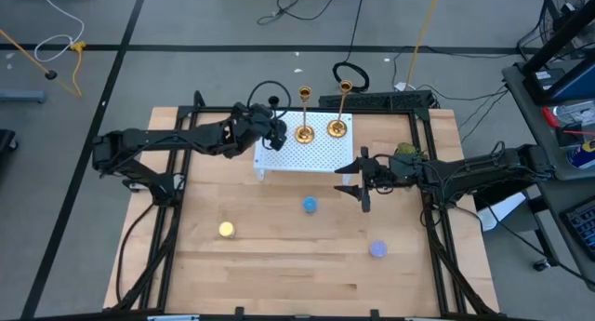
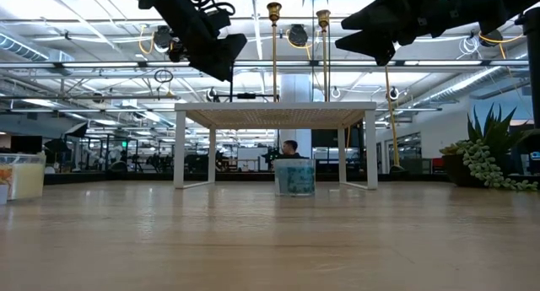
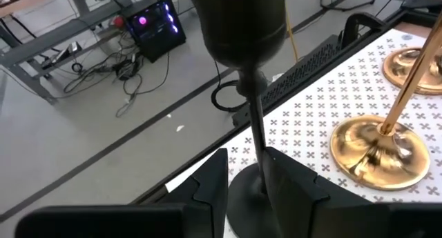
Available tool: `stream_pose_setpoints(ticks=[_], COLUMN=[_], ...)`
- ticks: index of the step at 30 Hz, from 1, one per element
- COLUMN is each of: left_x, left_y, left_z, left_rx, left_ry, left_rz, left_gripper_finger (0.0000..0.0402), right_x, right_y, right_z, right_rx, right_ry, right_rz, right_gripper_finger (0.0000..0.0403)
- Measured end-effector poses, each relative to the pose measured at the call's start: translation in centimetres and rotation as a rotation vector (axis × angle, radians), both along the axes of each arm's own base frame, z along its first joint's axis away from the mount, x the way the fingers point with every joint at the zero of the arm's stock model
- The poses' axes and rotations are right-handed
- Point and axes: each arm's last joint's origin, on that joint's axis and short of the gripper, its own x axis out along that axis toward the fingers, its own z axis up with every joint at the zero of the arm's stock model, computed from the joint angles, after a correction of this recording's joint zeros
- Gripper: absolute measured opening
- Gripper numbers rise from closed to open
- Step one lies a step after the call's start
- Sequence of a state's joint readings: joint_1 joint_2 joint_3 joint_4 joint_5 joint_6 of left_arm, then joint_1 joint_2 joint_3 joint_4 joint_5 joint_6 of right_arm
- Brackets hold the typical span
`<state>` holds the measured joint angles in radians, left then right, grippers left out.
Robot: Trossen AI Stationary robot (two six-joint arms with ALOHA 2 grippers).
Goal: Pick & Place candle stick holders
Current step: Adjust the black candle holder on the shelf, then put the yellow scented candle on the shelf
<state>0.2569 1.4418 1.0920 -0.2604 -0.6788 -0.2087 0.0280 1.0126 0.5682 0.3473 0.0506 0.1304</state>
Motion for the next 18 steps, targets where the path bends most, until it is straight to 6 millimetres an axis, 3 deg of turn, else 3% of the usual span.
stream_pose_setpoints(ticks=[11, 18], left_x=[0.1, -1.4], left_y=[-1.0, -3.0], left_z=[-0.2, 0.0], left_rx=[-0.024, -0.093], left_ry=[0.036, 0.119], left_rz=[-0.071, -0.112], left_gripper_finger=[0.0099, 0.0099], right_x=[0.0, 0.0], right_y=[0.0, 0.0], right_z=[0.0, 0.0], right_rx=[0.000, 0.007], right_ry=[0.000, 0.000], right_rz=[0.000, -0.001], right_gripper_finger=[0.0228, 0.0228])
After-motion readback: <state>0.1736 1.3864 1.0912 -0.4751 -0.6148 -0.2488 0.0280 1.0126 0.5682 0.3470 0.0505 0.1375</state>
